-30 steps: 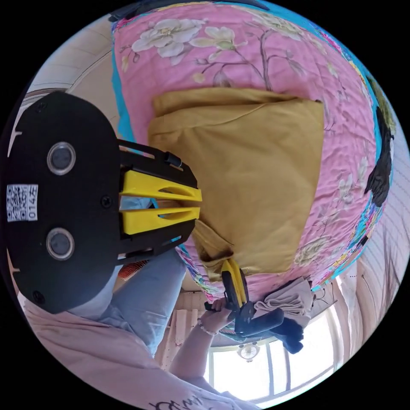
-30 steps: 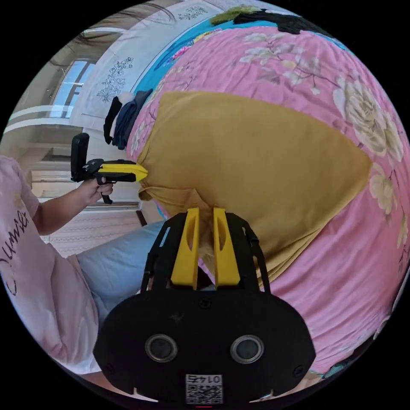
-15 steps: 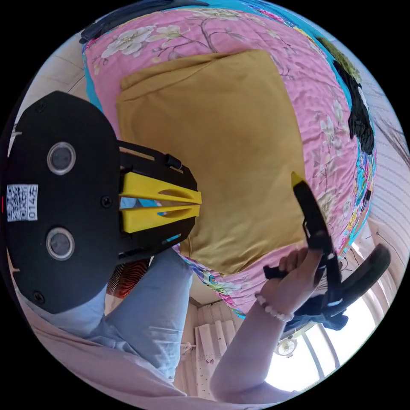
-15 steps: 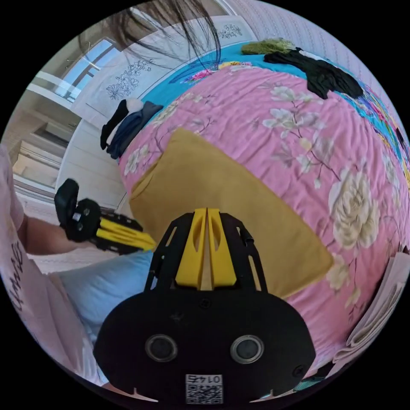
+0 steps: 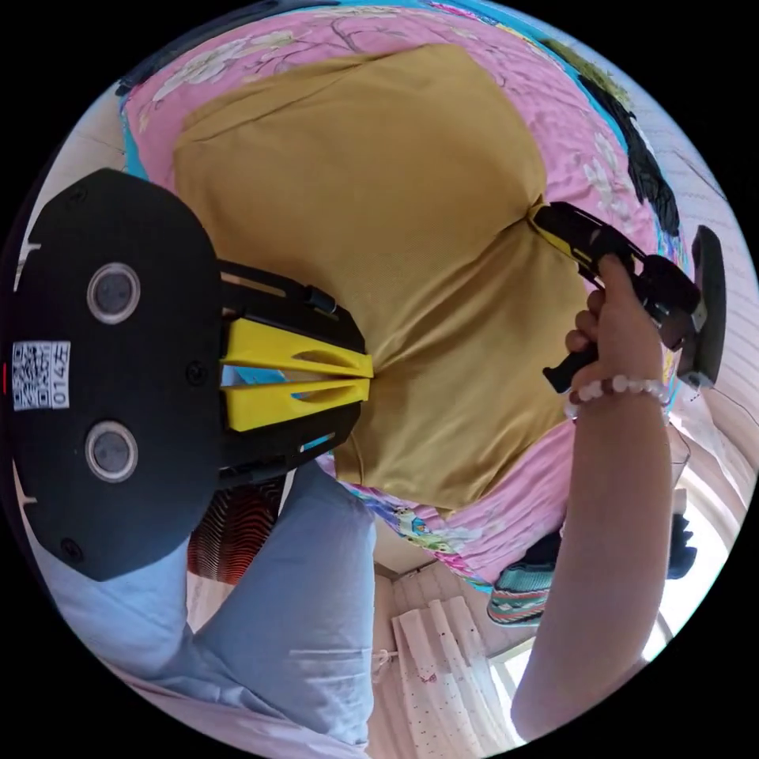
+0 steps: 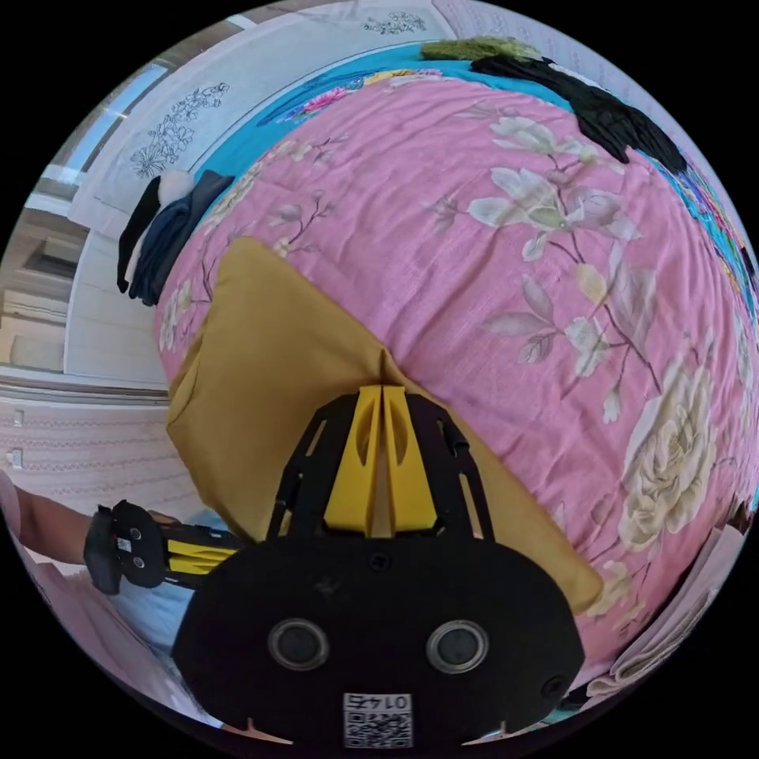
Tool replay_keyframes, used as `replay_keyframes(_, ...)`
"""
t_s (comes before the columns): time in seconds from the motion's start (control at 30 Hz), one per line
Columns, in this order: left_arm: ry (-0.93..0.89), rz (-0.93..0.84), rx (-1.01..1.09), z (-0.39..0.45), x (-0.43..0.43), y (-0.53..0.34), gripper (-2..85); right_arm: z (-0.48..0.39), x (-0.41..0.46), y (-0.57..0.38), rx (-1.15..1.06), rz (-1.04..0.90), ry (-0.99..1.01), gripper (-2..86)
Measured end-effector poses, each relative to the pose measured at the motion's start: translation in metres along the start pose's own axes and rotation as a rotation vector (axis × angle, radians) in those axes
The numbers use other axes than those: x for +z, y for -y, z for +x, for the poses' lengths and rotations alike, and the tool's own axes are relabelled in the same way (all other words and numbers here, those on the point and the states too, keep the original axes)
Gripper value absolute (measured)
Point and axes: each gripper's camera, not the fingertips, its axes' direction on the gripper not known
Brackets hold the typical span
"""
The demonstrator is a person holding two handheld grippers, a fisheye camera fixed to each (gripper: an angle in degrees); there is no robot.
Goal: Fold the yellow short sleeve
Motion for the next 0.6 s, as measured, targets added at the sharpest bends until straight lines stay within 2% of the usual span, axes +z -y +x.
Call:
replay_keyframes(0.1,-0.007,-0.019,-0.005,0.008,-0.009,0.001,-0.3,0.011,-0.008,-0.004,0.034,0.007,0.075,-0.5)
replay_keyframes(0.17,-0.003,0.058,0.098,0.030,-0.029,0.002,2.1,0.018,-0.027,-0.020,0.055,0.066,0.096,-0.4)
replay_keyframes(0.23,0.019,0.121,0.191,0.051,-0.040,0.007,4.6,0.038,-0.062,-0.058,0.139,0.195,0.091,0.1)
replay_keyframes(0.33,-0.012,0.189,0.243,0.078,-0.039,0.023,9.1,0.073,-0.092,-0.110,0.303,0.270,0.050,1.8)
replay_keyframes(0.43,-0.092,0.156,0.252,0.098,-0.014,0.042,11.3,0.102,-0.100,-0.147,0.439,0.266,0.024,8.7)
replay_keyframes(0.6,-0.023,0.090,0.287,0.116,0.018,0.057,11.0,0.120,-0.077,-0.157,0.475,0.219,0.103,11.6)
